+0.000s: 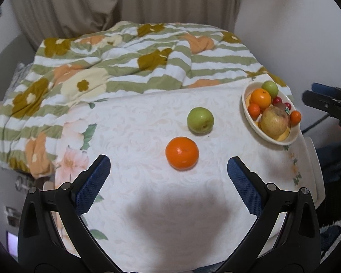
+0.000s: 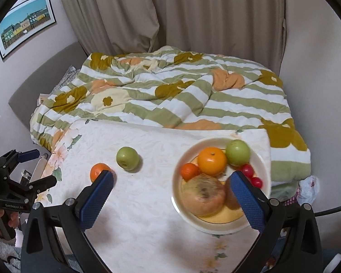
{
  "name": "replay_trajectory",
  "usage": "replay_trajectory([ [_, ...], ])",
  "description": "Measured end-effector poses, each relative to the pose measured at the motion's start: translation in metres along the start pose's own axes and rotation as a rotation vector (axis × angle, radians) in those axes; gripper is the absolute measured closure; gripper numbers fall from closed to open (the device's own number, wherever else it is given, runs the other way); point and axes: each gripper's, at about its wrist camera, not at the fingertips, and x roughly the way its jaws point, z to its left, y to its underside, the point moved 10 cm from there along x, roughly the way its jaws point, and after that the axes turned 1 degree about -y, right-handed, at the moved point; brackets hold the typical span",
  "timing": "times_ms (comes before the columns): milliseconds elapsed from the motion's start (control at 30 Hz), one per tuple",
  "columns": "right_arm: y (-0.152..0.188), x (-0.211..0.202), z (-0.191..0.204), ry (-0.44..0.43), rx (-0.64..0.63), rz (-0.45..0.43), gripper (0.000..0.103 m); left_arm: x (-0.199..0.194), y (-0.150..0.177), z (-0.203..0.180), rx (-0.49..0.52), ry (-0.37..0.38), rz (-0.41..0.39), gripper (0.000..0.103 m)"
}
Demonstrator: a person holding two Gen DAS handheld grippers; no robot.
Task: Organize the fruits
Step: 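Grasp the large orange with the left gripper while the right gripper grasps the small green apple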
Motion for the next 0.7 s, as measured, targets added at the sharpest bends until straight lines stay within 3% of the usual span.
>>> replay_trajectory([
  [400,0.002,0.051,0.03,0.083,0.023,0.042,0.001,0.051,-0.004,0.003,0.124,0.177,0.018,0.0],
  [700,0.005,0.095,0.042,0.075,0.093,0.045,0.001,0.101,0.006,-0.018,0.228,0.273,0.057,0.0],
])
